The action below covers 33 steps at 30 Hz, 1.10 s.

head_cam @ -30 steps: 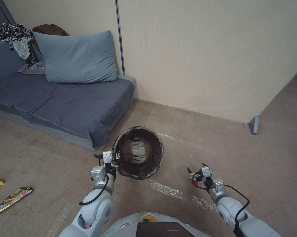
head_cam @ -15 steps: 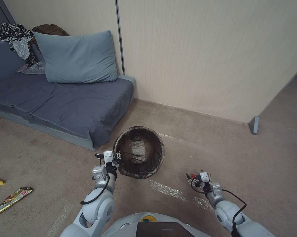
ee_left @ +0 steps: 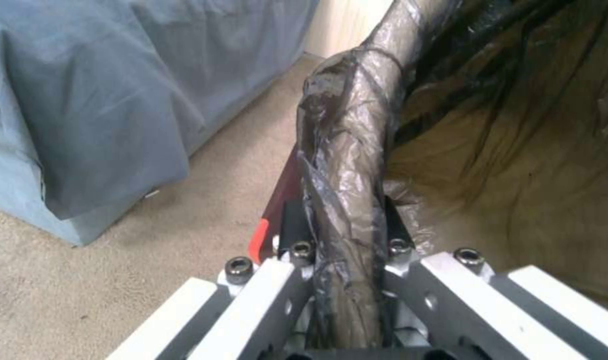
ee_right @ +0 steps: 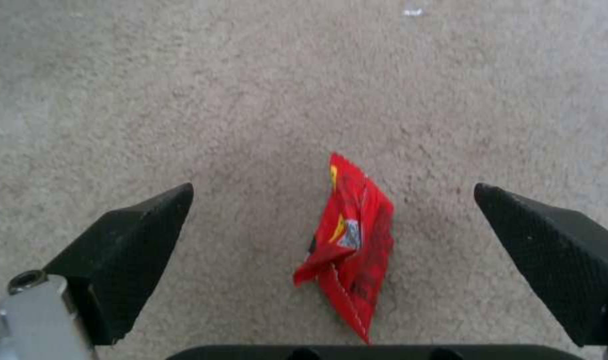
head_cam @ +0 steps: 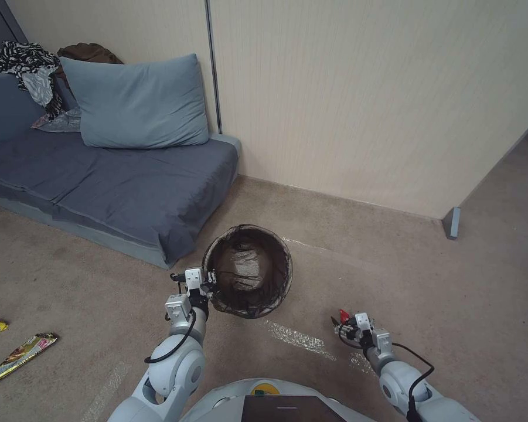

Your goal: Pick up the trash bin, then pick up the garbage from the floor and place it into the trash bin.

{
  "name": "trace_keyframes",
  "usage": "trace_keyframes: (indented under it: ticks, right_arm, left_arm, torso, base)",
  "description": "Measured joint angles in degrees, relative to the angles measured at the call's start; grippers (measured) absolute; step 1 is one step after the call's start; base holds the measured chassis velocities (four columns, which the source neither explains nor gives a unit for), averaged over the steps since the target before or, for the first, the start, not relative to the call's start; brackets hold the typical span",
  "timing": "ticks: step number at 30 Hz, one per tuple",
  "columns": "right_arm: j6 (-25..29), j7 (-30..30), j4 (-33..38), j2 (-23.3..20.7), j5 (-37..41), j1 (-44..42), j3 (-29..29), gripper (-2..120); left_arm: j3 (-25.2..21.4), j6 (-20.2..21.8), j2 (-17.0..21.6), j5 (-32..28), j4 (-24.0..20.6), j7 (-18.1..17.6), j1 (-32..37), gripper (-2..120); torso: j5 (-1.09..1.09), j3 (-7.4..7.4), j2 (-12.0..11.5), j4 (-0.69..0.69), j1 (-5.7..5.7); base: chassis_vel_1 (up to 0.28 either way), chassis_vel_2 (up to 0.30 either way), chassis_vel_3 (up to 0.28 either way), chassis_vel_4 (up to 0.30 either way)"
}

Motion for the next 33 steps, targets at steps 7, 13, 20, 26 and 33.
trace_keyframes:
  ticks: [7,13,20,26,33]
  right_arm:
    - [-0.59,-0.12,-1.08,0.42,0.8,0.72,-0.52,100]
    - [-0.99,-0.09,-2.15,0.65,1.27,1.4,-0.87,100]
    - [-2.13,-0.05,-3.72,1.17,2.35,2.75,-1.39,100]
    - [-2.37,0.31,-5.18,1.67,2.43,3.36,-1.47,100]
    - [-2.68,0.88,-5.48,2.28,2.01,3.32,-1.53,100]
  left_arm:
    - [0.0,0.0,-0.01,0.02,0.13,-0.02,-0.02,2]
    - [0.03,0.0,-0.02,0.03,0.26,-0.02,-0.12,2]
    - [0.2,0.0,0.03,0.03,0.42,-0.01,-0.36,2]
    - [0.13,-0.03,0.39,-0.02,0.44,-0.01,-0.39,2]
    - [0.32,-0.11,0.34,-0.02,0.46,-0.01,-0.44,2]
  torso:
    - [0.0,0.0,0.0,0.0,0.0]
    - [0.0,0.0,0.0,0.0,0.0]
    - [0.0,0.0,0.0,0.0,0.0]
    - [0.0,0.0,0.0,0.0,0.0]
    - [0.0,0.0,0.0,0.0,0.0]
  base:
    - [0.0,0.0,0.0,0.0]
    - [0.0,0.0,0.0,0.0]
    - [0.0,0.0,0.0,0.0]
    - [0.0,0.0,0.0,0.0]
    - [0.0,0.0,0.0,0.0]
